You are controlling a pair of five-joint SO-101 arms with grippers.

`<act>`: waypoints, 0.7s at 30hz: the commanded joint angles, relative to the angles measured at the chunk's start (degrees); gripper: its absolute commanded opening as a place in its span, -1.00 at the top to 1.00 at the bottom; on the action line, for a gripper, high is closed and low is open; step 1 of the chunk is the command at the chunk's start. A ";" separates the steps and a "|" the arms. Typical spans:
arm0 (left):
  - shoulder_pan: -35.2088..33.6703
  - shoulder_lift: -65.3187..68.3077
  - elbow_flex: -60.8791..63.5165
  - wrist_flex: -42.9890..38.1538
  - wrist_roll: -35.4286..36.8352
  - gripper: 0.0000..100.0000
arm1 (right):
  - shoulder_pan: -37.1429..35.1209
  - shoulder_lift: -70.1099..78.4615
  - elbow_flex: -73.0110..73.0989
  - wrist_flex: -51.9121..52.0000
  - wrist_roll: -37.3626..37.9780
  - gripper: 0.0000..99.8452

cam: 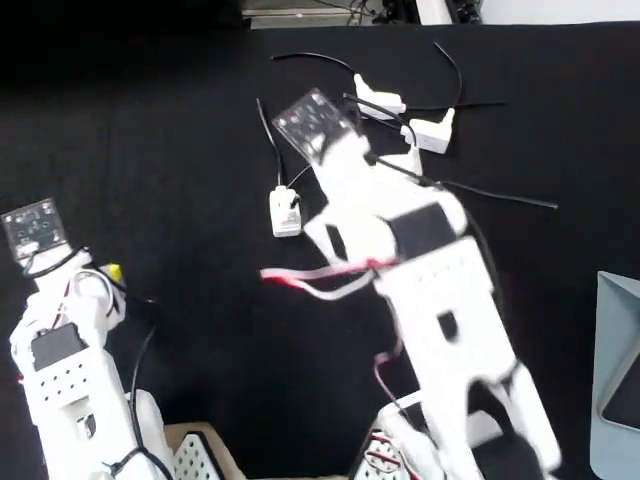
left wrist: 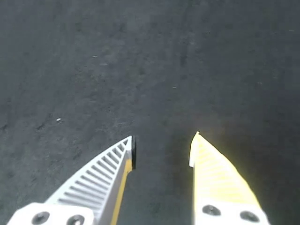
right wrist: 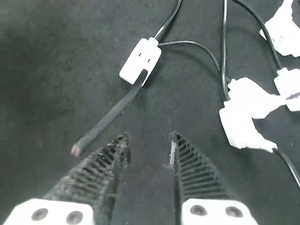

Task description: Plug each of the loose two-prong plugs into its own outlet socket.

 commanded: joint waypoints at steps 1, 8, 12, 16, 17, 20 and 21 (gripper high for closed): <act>5.49 -7.47 -8.48 8.09 0.62 0.60 | -0.62 -11.30 5.14 0.26 -1.14 0.82; 17.71 -26.29 -9.63 15.12 0.53 0.97 | -0.62 -24.22 14.37 -0.09 -6.33 0.97; 21.41 -34.02 -5.85 16.88 0.62 0.95 | -0.53 -30.29 20.70 -0.18 -6.33 0.98; 22.02 -40.26 -0.13 17.14 0.62 0.94 | 0.88 -36.18 28.70 -3.78 -6.51 0.98; 22.02 -41.14 1.27 17.14 0.53 0.94 | 2.64 -37.67 30.55 -5.45 -7.30 0.98; 22.11 -40.88 4.79 16.62 0.26 0.94 | 8.53 -42.24 37.76 -11.60 -11.25 0.98; 22.11 -40.70 5.58 16.62 0.26 0.94 | 9.85 -43.47 40.40 -13.71 -11.69 0.98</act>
